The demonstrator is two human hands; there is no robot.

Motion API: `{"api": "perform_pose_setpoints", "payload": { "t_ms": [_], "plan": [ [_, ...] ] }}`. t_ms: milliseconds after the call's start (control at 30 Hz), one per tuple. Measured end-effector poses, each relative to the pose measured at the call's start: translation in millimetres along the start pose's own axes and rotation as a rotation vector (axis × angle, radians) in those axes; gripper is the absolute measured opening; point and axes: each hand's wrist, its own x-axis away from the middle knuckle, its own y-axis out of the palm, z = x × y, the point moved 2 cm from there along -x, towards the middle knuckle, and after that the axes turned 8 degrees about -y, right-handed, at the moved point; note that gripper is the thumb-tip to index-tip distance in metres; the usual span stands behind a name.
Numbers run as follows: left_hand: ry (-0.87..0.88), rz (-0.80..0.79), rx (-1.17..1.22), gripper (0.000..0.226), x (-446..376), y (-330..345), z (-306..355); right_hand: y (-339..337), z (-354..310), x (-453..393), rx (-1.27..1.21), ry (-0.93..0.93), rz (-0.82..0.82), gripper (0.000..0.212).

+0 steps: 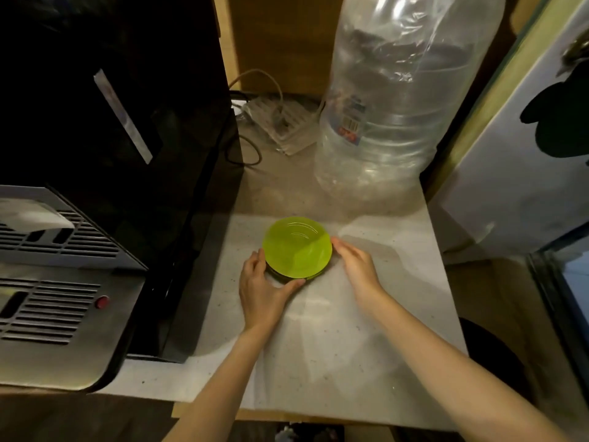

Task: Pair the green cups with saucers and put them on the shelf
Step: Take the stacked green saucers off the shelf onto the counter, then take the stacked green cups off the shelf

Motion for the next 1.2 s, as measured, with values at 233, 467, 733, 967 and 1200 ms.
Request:
{"api": "perform_pose_setpoints", "payload": {
  "t_ms": [233,467,733,967,1200],
  "plan": [
    [0.008,-0.007,-0.027,0.098,0,2,-3,-2,2,0,0.013,0.051,-0.013,0.028],
    [-0.036,-0.045,-0.134,0.1,-2,-2,6,-7,-5,-6,0.152,0.016,-0.078,0.025],
    [-0.044,-0.103,-0.257,0.105,-19,-16,59,-18,-48,-18,0.392,-0.103,-0.212,0.048],
    [0.159,-0.103,0.021,0.098,-30,-51,171,-37,-149,-8,0.399,-0.363,-0.282,0.058],
    [0.422,-0.07,0.186,0.093,-24,-95,292,-63,-279,6,0.401,-0.685,-0.18,0.053]
  ]
}}
